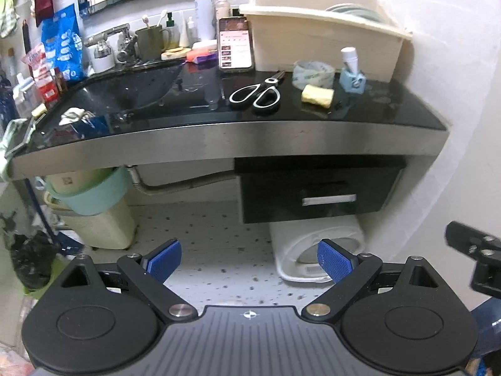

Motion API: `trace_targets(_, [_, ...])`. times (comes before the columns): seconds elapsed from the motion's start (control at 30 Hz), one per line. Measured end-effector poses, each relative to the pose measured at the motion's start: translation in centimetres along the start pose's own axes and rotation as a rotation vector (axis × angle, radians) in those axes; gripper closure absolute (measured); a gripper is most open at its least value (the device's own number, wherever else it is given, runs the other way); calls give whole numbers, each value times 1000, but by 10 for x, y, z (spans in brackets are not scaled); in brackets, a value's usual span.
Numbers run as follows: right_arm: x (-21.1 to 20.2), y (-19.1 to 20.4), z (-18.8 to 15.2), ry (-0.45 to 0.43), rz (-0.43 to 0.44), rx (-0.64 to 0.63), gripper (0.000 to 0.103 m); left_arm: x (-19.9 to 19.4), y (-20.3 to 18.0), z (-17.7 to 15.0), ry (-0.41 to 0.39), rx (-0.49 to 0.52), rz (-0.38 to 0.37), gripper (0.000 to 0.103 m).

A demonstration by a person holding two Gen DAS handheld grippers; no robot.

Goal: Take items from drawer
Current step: 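Move the right tool down toward the drawer's silver bar handle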

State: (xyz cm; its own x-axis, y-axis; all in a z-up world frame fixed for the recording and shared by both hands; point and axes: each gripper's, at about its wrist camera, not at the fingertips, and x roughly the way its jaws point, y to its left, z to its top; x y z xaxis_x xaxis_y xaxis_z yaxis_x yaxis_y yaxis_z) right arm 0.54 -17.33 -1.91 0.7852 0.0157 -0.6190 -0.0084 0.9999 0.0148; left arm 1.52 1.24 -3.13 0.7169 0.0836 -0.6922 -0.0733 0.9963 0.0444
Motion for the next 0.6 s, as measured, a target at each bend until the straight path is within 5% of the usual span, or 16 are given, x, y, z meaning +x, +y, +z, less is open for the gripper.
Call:
trace_targets(0.33, [27,4,-3,10,-29,-17,0,15,9,-2,18,-25,6,8])
trace_targets(0.6, [55,-10,-16,-67,127,50,0,36,13,-7,27,6,0,8])
